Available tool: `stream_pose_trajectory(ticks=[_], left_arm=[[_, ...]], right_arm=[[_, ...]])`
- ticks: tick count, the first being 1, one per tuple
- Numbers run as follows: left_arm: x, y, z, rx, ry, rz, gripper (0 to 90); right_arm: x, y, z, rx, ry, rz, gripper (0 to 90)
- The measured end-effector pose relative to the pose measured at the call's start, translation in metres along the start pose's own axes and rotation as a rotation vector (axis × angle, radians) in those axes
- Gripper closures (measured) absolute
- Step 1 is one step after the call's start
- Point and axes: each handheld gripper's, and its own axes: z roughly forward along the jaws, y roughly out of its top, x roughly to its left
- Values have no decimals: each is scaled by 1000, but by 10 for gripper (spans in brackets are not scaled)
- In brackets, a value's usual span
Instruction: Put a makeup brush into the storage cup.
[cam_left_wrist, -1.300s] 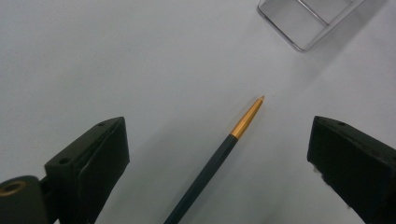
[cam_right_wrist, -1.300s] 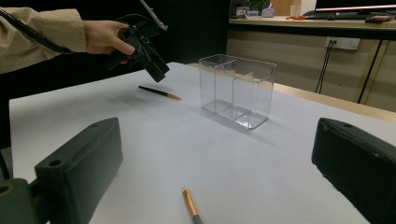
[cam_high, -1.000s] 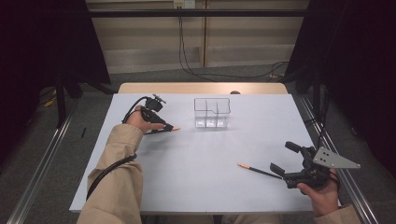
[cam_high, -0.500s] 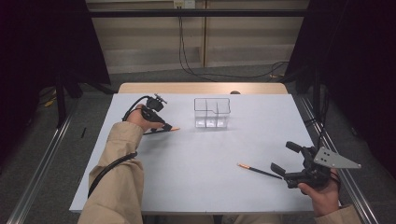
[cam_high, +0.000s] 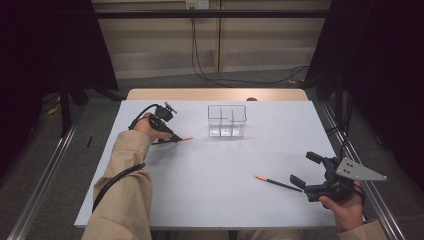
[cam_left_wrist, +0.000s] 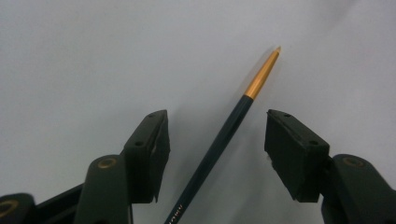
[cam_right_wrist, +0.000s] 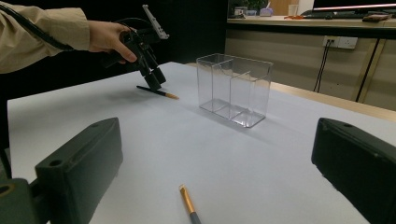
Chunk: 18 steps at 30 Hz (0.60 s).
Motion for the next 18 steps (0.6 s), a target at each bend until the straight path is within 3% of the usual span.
stream_pose_trajectory(ticks=[12,18], left_arm=[[3,-6,-4,23,-6,12,467],[3,-7,-3,43,-10,40,493]], right_arm=[[0,0,0,0,0,-2,12],[0,0,1,1,1,-1,12]])
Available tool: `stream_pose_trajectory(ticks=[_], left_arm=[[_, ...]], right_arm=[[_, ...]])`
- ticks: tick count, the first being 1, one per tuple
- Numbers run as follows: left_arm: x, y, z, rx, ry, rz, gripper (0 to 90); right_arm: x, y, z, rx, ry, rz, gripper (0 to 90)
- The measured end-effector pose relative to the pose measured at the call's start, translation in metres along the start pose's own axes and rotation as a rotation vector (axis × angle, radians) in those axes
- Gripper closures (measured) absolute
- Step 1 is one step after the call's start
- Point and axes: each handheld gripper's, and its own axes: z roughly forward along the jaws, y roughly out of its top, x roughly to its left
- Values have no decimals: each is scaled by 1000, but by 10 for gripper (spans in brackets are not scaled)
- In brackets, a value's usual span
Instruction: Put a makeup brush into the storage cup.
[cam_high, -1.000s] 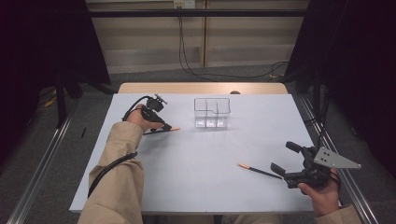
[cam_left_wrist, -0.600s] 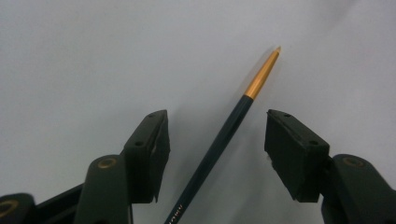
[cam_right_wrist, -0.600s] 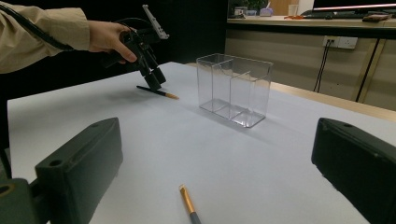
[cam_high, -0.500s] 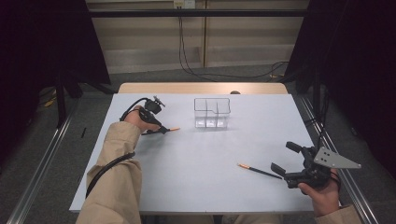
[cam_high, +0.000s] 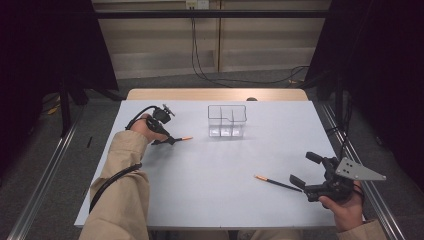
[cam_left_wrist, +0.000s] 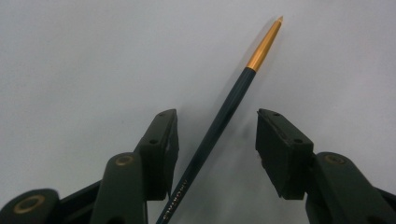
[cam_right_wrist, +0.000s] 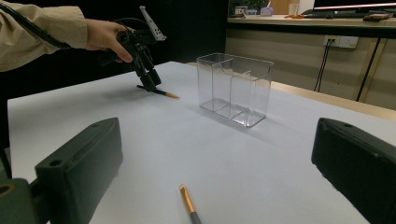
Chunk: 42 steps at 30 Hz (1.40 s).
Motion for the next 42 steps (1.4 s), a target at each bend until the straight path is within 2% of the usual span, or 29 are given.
stream_pose_trajectory(ticks=[2,4,11,21,24,29,35,36,42], left_arm=[[0,0,0,-1,7,2,495],[0,0,1,5,-11,-4,525],[1,-2,2,30,1,18,545],[0,-1,3,54,-1,26,561],[-1,0,3,79,0,46,577],[-2,1,2,119,4,53,608],[-2,1,2,129,12,64,639],[-2,2,2,138,11,76,639],[-3,3,1,167,10,89,677]], right_arm=[[0,0,0,0,-1,-1,12],[0,0,-1,1,-3,4,12],[-1,0,-1,1,-1,1,12],[-1,0,-1,2,-2,1,12],[-1,0,-1,2,-3,1,12],[0,0,-1,5,-3,2,13],[-1,0,-2,5,-5,1,13],[-1,0,-2,6,-4,1,13],[-1,0,-2,9,-2,3,13]])
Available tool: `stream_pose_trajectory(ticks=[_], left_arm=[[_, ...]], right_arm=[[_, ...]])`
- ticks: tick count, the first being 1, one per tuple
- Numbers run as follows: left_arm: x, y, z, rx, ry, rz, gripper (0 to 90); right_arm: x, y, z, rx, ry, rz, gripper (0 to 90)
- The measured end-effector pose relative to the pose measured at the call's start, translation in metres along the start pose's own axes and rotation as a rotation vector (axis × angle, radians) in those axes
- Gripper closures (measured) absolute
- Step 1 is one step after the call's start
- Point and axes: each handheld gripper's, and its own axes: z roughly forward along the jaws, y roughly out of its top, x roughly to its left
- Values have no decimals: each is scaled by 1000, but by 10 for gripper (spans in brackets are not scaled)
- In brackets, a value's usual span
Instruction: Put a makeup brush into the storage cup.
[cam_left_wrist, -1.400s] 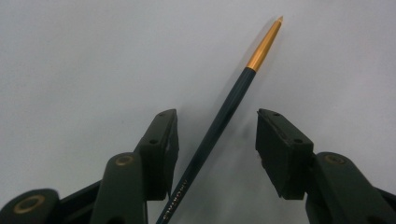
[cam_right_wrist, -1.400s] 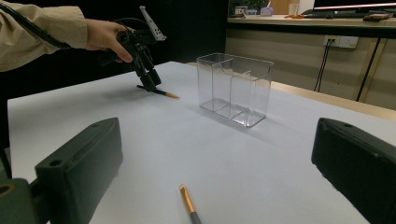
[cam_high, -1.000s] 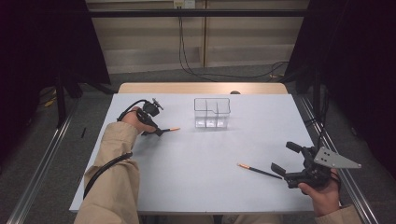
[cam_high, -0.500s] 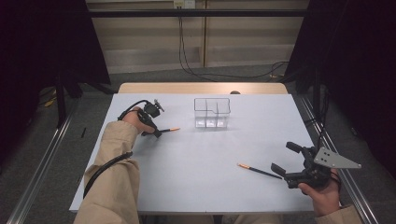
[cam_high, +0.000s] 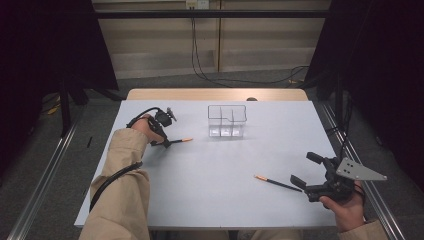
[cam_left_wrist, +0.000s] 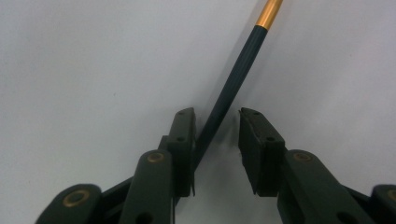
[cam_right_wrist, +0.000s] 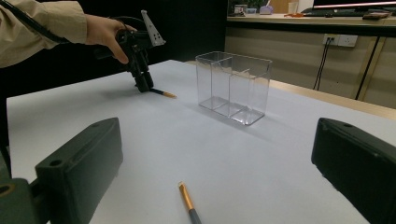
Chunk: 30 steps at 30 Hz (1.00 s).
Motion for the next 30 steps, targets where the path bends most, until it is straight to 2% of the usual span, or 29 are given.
stream_pose_trajectory(ticks=[8,14,24,26,30], left_arm=[[-2,0,-1,39,-7,0,748],[-4,1,0,61,-17,-1,834],[-7,6,0,104,6,8,842],[-7,6,0,99,8,-1,843],[-6,4,0,83,5,10,844]], right_arm=[[0,0,0,2,-1,-3,14],[0,0,0,3,-2,-3,14],[0,-1,1,9,2,-5,14],[0,-1,1,9,3,-7,14],[-1,-1,1,7,4,-4,14]])
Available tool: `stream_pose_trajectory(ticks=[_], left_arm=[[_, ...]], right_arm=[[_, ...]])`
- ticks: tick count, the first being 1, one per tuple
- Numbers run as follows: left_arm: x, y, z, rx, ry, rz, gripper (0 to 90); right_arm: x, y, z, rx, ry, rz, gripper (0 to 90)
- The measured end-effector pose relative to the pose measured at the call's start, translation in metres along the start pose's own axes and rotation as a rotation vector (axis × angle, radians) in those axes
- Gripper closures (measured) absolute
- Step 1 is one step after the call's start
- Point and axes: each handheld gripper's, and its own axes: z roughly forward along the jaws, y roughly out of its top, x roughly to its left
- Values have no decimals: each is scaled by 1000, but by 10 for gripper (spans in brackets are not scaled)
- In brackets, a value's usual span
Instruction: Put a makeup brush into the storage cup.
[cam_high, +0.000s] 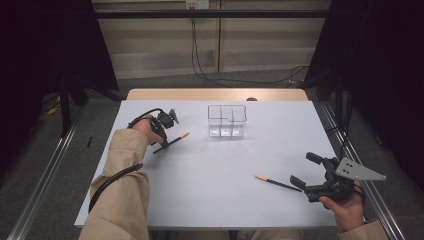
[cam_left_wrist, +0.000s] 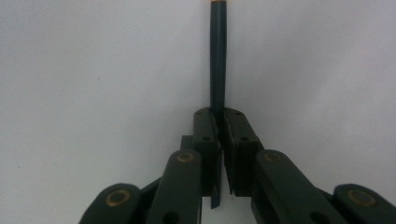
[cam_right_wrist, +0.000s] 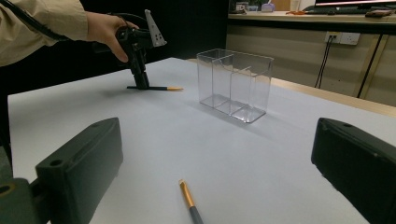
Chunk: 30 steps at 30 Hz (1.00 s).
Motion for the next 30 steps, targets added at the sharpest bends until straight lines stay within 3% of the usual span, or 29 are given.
stream_pose_trajectory(ticks=[9,13,21,26,30], left_arm=[[0,-3,-5,-40,26,-29,846],[0,-4,-8,-61,18,-38,845],[0,-12,-12,-176,-17,-87,845],[-1,-20,-14,-274,-24,-128,845],[-3,-26,-17,-346,-38,-136,845]], right_arm=[[0,0,1,-3,3,4,13],[1,0,1,2,3,-1,13],[1,0,1,1,4,4,12],[1,0,2,4,3,0,11],[2,-1,2,4,4,1,10]])
